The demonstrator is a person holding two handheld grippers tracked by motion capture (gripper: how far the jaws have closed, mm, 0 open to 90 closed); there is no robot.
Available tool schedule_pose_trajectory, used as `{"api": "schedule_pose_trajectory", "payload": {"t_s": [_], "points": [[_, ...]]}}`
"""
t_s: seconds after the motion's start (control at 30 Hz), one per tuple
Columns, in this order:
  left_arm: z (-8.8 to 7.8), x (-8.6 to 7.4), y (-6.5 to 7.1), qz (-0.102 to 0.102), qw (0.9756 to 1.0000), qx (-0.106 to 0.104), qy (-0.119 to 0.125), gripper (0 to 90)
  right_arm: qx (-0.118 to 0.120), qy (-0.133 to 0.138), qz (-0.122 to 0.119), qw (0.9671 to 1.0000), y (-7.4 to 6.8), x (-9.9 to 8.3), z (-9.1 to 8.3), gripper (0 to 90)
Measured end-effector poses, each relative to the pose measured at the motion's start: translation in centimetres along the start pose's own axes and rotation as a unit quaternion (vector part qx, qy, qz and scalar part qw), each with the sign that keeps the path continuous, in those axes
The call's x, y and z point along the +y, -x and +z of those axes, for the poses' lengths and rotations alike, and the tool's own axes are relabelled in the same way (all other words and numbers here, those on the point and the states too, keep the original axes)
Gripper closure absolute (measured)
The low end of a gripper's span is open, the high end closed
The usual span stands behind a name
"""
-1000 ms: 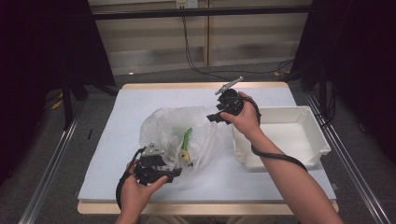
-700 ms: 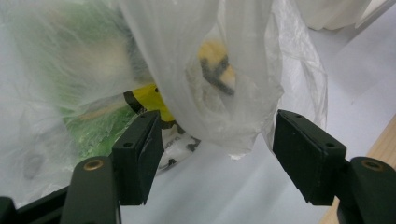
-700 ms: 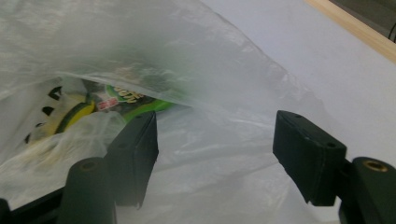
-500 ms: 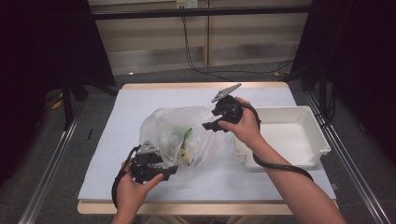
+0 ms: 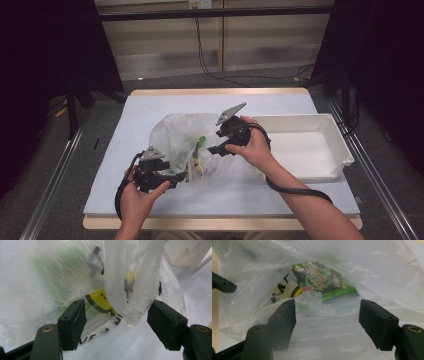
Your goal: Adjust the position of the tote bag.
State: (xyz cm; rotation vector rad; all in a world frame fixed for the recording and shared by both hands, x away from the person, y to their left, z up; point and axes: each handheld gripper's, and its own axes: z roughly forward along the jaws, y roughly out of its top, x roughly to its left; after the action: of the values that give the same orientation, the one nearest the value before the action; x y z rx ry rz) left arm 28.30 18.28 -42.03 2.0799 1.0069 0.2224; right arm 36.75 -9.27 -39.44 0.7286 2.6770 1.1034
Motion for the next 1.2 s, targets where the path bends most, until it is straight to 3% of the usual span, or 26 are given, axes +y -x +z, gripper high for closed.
{"api": "schedule_pose_trajectory", "payload": {"t_s": [0.1, 0.13, 0.17, 0.23, 0.27, 0.33, 0.5, 0.57, 0.67, 0.7, 0.73, 0.9, 1.0, 1.13, 1.17, 1.2], "points": [[-0.1, 0.2, -0.2, -0.002, 1.0000, 0.001, 0.004, 31.1, 0.008, -0.005, -0.003, 1.0000, -0.4, -0.2, 0.6, 30.1], [-0.3, 0.4, -0.5, 0.015, 0.9999, -0.002, -0.006, 31.1, 0.011, -0.006, -0.003, 0.9999, -0.6, -0.3, 0.8, 30.1], [-0.1, 0.4, -0.3, 0.003, 1.0000, 0.001, 0.005, 31.0, 0.012, -0.007, -0.003, 0.9999, -0.8, -0.4, 0.9, 30.1], [-0.1, 0.6, -0.5, 0.010, 0.9999, 0.001, 0.002, 31.2, 0.018, -0.009, -0.005, 0.9998, -1.2, -0.5, 1.2, 30.2], [0.0, 0.7, -0.5, -0.005, 1.0000, -0.006, 0.006, 31.7, 0.020, -0.008, -0.007, 0.9997, -1.4, -0.5, 1.3, 30.7], [-0.1, 0.8, -0.7, -0.004, 1.0000, -0.007, -0.001, 33.7, 0.026, -0.011, -0.011, 0.9995, -1.8, -0.7, 1.7, 30.8], [-0.1, 1.0, -0.9, -0.002, 0.9999, 0.006, 0.009, 40.5, 0.037, -0.021, -0.013, 0.9990, -2.6, -1.4, 2.3, 32.8], [-0.1, 1.1, -1.2, -0.001, 0.9999, 0.010, 0.009, 49.8, 0.036, -0.025, -0.020, 0.9988, -3.0, -1.7, 2.7, 34.6], [-0.2, 1.1, -1.7, -0.013, 0.9999, 0.002, 0.008, 65.0, 0.038, -0.036, -0.023, 0.9983, -3.3, -2.2, 3.1, 46.7], [-0.2, 1.1, -1.9, -0.014, 0.9999, 0.004, 0.009, 65.7, 0.042, -0.039, -0.024, 0.9981, -3.4, -2.4, 3.2, 48.8], [-0.3, 1.1, -2.1, -0.015, 0.9999, 0.003, 0.004, 71.6, 0.042, -0.044, -0.030, 0.9977, -3.5, -2.6, 3.4, 60.0], [-0.6, 0.5, -3.8, -0.048, 0.9988, 0.004, -0.002, 80.7, 0.052, -0.072, -0.030, 0.9956, -3.8, -3.2, 3.4, 84.0], [-0.8, 0.2, -4.7, -0.065, 0.9979, 0.007, 0.000, 82.6, 0.054, -0.080, -0.032, 0.9948, -3.7, -3.5, 3.1, 88.0], [-1.4, 0.1, -5.5, -0.069, 0.9974, 0.017, 0.001, 83.3, 0.046, -0.092, -0.022, 0.9945, -3.5, -4.0, 2.8, 89.6], [-1.5, 0.1, -5.4, -0.069, 0.9975, 0.016, 0.003, 83.4, 0.045, -0.090, -0.019, 0.9947, -3.5, -4.2, 2.6, 87.9], [-1.5, 0.2, -5.3, -0.068, 0.9976, 0.014, 0.001, 83.3, 0.045, -0.085, -0.018, 0.9952, -3.4, -4.3, 2.5, 80.0]]}}
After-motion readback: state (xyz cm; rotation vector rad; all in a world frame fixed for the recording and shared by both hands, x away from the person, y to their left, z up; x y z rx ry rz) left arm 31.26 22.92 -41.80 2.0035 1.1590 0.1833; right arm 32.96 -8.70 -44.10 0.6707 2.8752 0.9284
